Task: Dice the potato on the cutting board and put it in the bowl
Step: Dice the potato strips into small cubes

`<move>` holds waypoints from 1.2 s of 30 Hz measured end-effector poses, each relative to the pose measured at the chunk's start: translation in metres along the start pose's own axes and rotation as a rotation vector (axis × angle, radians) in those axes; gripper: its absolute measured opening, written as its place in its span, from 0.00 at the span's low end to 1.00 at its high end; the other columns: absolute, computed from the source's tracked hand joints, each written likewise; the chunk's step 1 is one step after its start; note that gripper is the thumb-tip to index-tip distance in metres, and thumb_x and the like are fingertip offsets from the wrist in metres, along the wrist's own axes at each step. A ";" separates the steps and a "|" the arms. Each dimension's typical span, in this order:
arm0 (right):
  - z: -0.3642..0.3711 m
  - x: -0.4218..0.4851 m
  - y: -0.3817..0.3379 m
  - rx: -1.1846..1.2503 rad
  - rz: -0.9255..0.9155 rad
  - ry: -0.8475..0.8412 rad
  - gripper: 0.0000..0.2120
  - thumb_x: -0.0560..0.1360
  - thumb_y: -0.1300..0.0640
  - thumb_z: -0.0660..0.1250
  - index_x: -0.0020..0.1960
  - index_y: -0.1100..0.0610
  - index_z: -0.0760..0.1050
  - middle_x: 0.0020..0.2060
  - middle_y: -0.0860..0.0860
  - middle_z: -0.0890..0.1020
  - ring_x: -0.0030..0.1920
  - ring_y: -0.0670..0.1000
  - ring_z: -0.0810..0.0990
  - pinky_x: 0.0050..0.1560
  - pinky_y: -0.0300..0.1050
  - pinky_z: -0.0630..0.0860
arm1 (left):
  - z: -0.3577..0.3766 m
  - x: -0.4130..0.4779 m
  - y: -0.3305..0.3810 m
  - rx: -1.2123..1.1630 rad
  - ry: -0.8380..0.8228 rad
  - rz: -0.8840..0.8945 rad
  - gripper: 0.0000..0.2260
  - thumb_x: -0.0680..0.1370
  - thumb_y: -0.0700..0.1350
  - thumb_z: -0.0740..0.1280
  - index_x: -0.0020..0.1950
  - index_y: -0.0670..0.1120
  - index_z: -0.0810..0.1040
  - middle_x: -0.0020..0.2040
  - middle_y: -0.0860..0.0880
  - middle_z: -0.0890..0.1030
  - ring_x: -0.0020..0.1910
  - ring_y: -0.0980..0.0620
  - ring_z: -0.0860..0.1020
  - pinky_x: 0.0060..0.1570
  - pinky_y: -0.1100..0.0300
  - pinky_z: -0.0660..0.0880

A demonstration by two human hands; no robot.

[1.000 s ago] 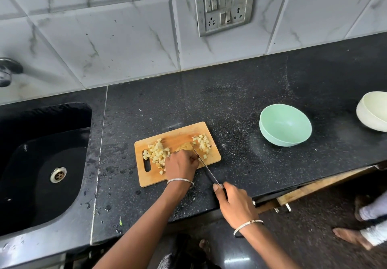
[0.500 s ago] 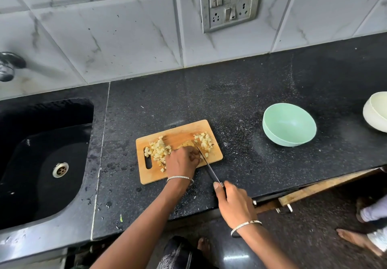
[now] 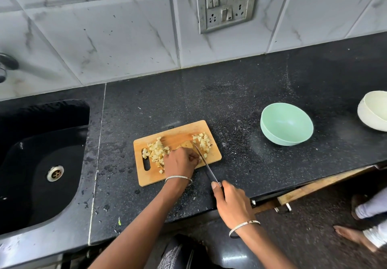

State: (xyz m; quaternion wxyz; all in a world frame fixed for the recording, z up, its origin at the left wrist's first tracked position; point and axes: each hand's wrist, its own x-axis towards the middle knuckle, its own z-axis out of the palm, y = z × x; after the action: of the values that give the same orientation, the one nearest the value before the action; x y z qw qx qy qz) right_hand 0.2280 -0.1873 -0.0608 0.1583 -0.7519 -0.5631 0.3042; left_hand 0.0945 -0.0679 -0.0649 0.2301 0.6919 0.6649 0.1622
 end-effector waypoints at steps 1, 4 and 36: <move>-0.001 -0.001 -0.001 -0.006 -0.002 -0.003 0.16 0.82 0.41 0.49 0.42 0.49 0.65 0.42 0.52 0.81 0.50 0.58 0.78 0.40 0.50 0.64 | 0.000 0.000 0.000 0.003 -0.004 -0.007 0.03 0.70 0.48 0.76 0.42 0.54 0.84 0.37 0.56 0.84 0.40 0.53 0.81 0.57 0.48 0.74; -0.003 -0.002 -0.002 -0.030 -0.004 -0.002 0.16 0.82 0.41 0.49 0.42 0.49 0.65 0.42 0.52 0.81 0.50 0.58 0.78 0.40 0.49 0.64 | 0.001 0.001 0.000 0.004 -0.004 -0.019 0.03 0.70 0.48 0.75 0.41 0.54 0.85 0.37 0.55 0.84 0.40 0.52 0.81 0.56 0.46 0.75; -0.001 0.008 -0.009 -0.176 0.076 0.003 0.19 0.83 0.43 0.50 0.57 0.53 0.74 0.52 0.54 0.82 0.54 0.60 0.80 0.42 0.49 0.69 | 0.001 0.001 0.011 0.042 -0.008 -0.013 0.03 0.70 0.46 0.71 0.37 0.53 0.81 0.33 0.56 0.81 0.37 0.52 0.80 0.51 0.49 0.76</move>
State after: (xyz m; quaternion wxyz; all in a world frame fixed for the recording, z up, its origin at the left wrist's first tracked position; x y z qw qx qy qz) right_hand 0.2228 -0.1762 -0.0571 0.0806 -0.7841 -0.5586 0.2582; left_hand 0.1046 -0.0671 -0.0599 0.2192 0.6927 0.6719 0.1438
